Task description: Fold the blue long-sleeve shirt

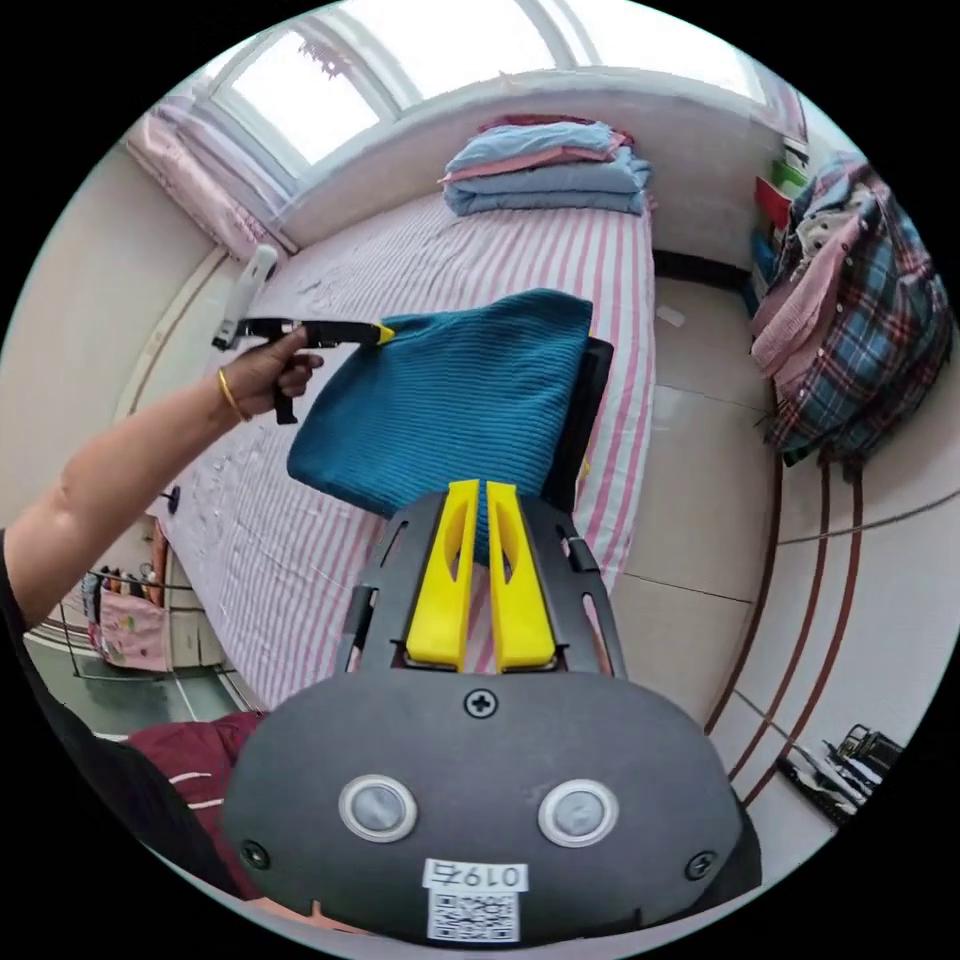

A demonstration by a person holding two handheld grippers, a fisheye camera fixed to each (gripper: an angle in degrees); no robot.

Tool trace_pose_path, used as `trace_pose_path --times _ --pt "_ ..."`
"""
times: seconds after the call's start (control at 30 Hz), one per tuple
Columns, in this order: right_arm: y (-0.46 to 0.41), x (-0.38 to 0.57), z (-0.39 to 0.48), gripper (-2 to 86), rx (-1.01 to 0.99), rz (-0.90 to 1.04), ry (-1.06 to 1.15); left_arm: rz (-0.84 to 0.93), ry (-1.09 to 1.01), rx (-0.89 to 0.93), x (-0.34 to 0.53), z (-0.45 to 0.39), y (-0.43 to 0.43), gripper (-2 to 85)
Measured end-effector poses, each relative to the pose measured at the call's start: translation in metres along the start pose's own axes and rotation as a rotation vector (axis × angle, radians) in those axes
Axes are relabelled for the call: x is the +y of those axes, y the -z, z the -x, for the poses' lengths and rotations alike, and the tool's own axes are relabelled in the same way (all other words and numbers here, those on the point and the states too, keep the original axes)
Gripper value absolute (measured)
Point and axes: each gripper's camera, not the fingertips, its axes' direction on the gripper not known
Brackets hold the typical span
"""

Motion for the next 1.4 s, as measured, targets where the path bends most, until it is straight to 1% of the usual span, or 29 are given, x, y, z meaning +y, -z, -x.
trace_pose_path --times 0.1,0.13,0.23,0.33,0.4,0.43,0.47,0.5,0.57,0.6,0.63,0.67,0.7,0.73,0.77,0.8,0.83,0.87,0.9,0.97,1.03,1.07,1.2,1.27,1.33,1.4 --pt "-0.029 0.014 0.014 -0.8 0.106 0.078 0.029 0.030 0.034 0.031 0.005 0.003 -0.001 0.4" --pt "-0.034 0.019 0.015 -0.8 0.098 0.082 0.008 0.039 0.031 0.034 0.008 0.002 -0.001 0.5" --pt "-0.037 0.031 0.027 -0.9 0.097 0.076 0.004 0.044 0.002 -0.007 0.017 -0.007 0.004 0.5" --pt "-0.021 0.051 0.047 -0.8 0.107 0.011 0.003 0.011 -0.015 0.040 0.031 -0.010 0.021 0.6" --pt "-0.001 0.070 0.061 -0.7 0.120 -0.067 0.004 -0.051 0.011 0.030 0.043 -0.007 0.042 0.5" --pt "0.015 0.086 0.074 -0.7 0.144 -0.136 0.016 -0.117 0.011 0.033 0.054 -0.005 0.061 0.6" --pt "0.023 0.096 0.081 -0.7 0.168 -0.163 0.017 -0.187 0.010 0.023 0.067 -0.006 0.084 0.6" --pt "0.038 0.116 0.096 -0.7 0.222 -0.216 0.029 -0.221 0.008 0.019 0.075 -0.007 0.095 0.6" --pt "0.059 0.151 0.124 -0.7 0.286 -0.288 0.039 -0.334 -0.080 0.013 0.121 -0.026 0.144 0.6" --pt "0.070 0.176 0.142 -0.7 0.304 -0.317 0.019 -0.353 -0.108 -0.001 0.138 -0.033 0.155 0.6" --pt "0.076 0.202 0.161 -0.7 0.282 -0.328 0.003 -0.370 -0.161 -0.042 0.175 -0.052 0.174 0.6" --pt "0.078 0.215 0.171 -0.7 0.272 -0.325 -0.009 -0.346 -0.212 -0.093 0.216 -0.073 0.186 0.5" --pt "0.077 0.240 0.192 -0.7 0.278 -0.289 -0.038 -0.321 -0.219 -0.133 0.237 -0.083 0.189 0.5" --pt "0.074 0.264 0.215 -0.7 0.288 -0.251 -0.055 -0.262 -0.198 -0.200 0.281 -0.099 0.191 0.5" --pt "0.071 0.276 0.227 -0.7 0.287 -0.226 -0.066 -0.204 -0.181 -0.204 0.326 -0.114 0.191 0.5" --pt "0.067 0.300 0.248 -0.7 0.258 -0.178 -0.092 -0.178 -0.175 -0.192 0.349 -0.121 0.190 0.5" --pt "0.064 0.325 0.269 -0.7 0.222 -0.141 -0.119 -0.122 -0.145 -0.181 0.394 -0.132 0.187 0.5" --pt "0.063 0.336 0.280 -0.7 0.223 -0.121 -0.125 -0.063 -0.105 -0.171 0.435 -0.141 0.184 0.5" --pt "0.062 0.360 0.301 -0.7 0.251 -0.094 -0.145 -0.037 -0.089 -0.160 0.455 -0.144 0.183 0.5" --pt "0.064 0.395 0.328 -0.7 0.262 -0.072 -0.168 0.012 0.019 -0.109 0.525 -0.146 0.186 0.5" --pt "0.064 0.436 0.355 -0.7 0.267 -0.049 -0.197 0.074 0.012 -0.037 0.561 -0.147 0.188 0.5" --pt "0.064 0.444 0.362 -0.7 0.269 -0.044 -0.190 0.090 -0.015 -0.067 0.580 -0.149 0.194 0.5" --pt "0.068 0.478 0.390 -0.8 0.237 -0.077 -0.131 0.009 -0.090 -0.129 0.617 -0.145 0.216 0.6" --pt "0.075 0.489 0.398 -0.9 0.250 -0.114 -0.159 -0.007 -0.079 -0.077 0.632 -0.136 0.223 0.6" --pt "0.085 0.504 0.416 -1.0 0.270 -0.180 -0.128 -0.021 -0.090 -0.032 0.641 -0.133 0.225 0.6" --pt "0.084 0.514 0.429 -1.0 0.298 -0.201 -0.111 -0.014 -0.106 -0.044 0.651 -0.132 0.225 0.6"
